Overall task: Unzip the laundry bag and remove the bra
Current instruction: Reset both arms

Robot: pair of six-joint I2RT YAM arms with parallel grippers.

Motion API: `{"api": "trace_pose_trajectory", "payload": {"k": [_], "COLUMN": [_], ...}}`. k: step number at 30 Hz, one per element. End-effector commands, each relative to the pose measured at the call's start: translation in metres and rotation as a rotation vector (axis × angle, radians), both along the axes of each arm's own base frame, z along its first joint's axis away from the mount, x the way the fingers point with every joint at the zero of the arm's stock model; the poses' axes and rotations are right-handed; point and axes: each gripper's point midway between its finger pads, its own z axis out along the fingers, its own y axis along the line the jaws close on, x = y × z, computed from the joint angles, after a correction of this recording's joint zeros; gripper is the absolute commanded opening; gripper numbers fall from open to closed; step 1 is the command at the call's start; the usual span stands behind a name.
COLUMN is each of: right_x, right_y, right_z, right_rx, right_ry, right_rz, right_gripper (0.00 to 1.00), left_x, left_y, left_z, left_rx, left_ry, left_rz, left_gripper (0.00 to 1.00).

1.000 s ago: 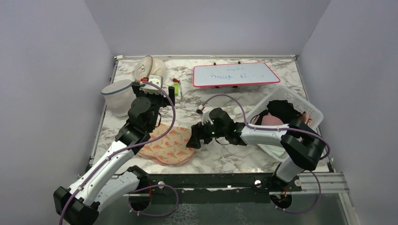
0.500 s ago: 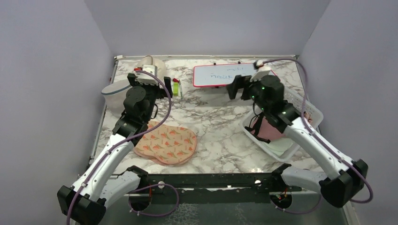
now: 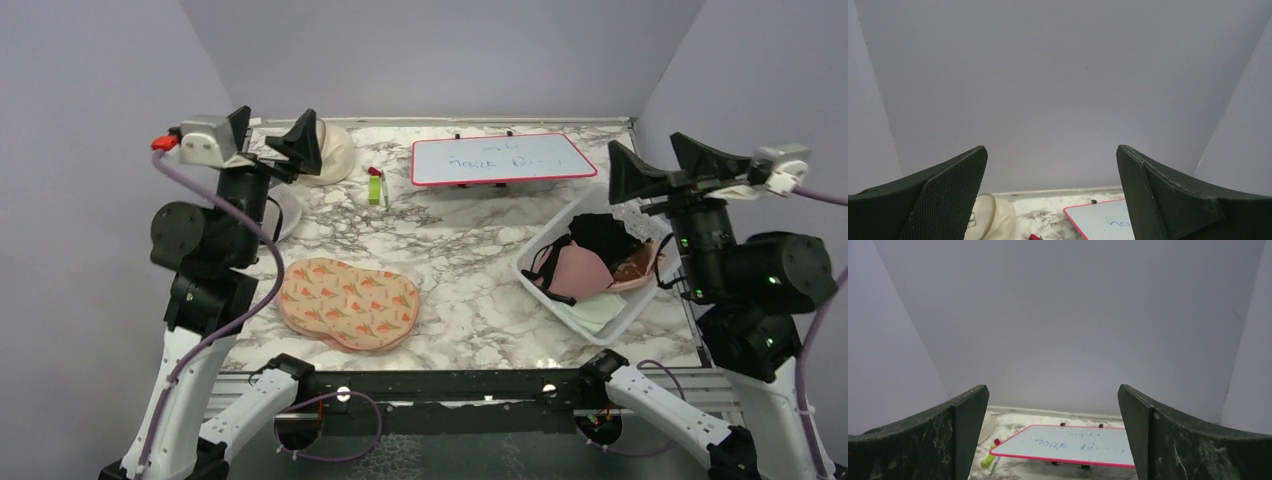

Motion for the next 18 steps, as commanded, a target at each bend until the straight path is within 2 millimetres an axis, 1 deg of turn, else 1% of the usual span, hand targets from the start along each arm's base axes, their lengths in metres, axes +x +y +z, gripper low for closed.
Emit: {"api": "trace_pose_trajectory", "payload": {"k": [1, 4, 6, 8, 11, 14, 16, 18], "right_x": [-0.021, -0.030, -0.034, -0.037, -0.038, -0.036, -0.034, -0.038], "right_y": [-0.019, -0.026, -0.029, -0.030, -0.032, -0.036, -0.035, -0.037], "right_z": [0.005, 0.010, 0.013, 0.014, 0.014, 0.012, 0.004, 0.005], "right_rx": [-0.041, -0.031, -0.025, -0.020, -0.009, 0.004, -0.004, 0.013], "right_ry": [-0.025, -0.045, -0.051, -0.056, -0.056, -0.043, -0.038, -0.060], "right_rz": [-0.035, -0.040, -0.042, -0.040, -0.044, -0.068, -0.074, -0.068], "right_gripper": [1.00, 1.00, 1.00, 1.00, 1.00, 1.00, 1.00, 1.00], "left_x": [-0.039, -0.058, -0.063, -0.064, -0.059, -0.055, -0.052, -0.050], "left_y": [0.020, 0.025, 0.026, 0.027, 0.026, 0.024, 0.022, 0.021], "left_z": [0.030, 0.041, 0.043, 0.042, 0.038, 0.035, 0.034, 0.033], "left_rx": [-0.066, -0.080, -0.078, -0.068, -0.058, -0.055, -0.055, -0.054], "left_ry": [-0.128, -0.216, -0.234, -0.235, -0.216, -0.205, -0.199, -0.195], "left_rz": [0.020, 0.015, 0.013, 0.017, 0.024, 0.021, 0.018, 0.013], "left_gripper": [0.99, 0.99, 0.99, 0.99, 0.99, 0.99, 0.99, 0.99]}}
